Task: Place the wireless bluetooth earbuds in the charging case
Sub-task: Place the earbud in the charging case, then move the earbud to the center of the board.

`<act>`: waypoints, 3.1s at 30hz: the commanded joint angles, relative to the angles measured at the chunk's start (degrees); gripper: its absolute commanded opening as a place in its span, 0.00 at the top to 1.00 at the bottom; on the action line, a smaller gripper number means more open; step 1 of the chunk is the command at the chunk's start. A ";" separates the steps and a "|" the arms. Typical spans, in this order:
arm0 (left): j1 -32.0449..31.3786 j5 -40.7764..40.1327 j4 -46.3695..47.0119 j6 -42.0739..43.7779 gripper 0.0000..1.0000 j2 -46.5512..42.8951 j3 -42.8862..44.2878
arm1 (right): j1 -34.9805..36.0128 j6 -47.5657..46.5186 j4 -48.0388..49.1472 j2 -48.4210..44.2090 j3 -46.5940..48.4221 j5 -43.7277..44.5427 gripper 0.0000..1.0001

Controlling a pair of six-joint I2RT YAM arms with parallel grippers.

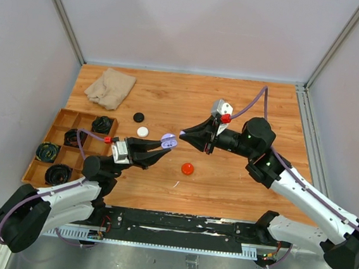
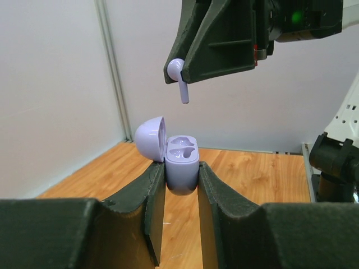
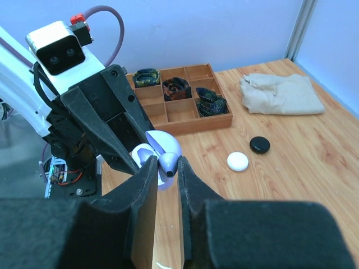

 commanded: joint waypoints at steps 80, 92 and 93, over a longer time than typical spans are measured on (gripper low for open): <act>-0.04 -5.11 -6.05 8.93 1.00 -1.53 -6.29 | -33.52 -1.04 -37.30 20.09 11.82 31.70 0.41; -0.04 -5.48 -8.77 9.31 1.00 -4.84 -7.04 | -43.85 0.01 -36.73 37.69 19.09 29.44 0.59; -0.04 -5.41 -8.77 9.38 1.00 -4.74 -7.02 | -44.07 0.16 -36.79 39.02 19.78 29.44 0.60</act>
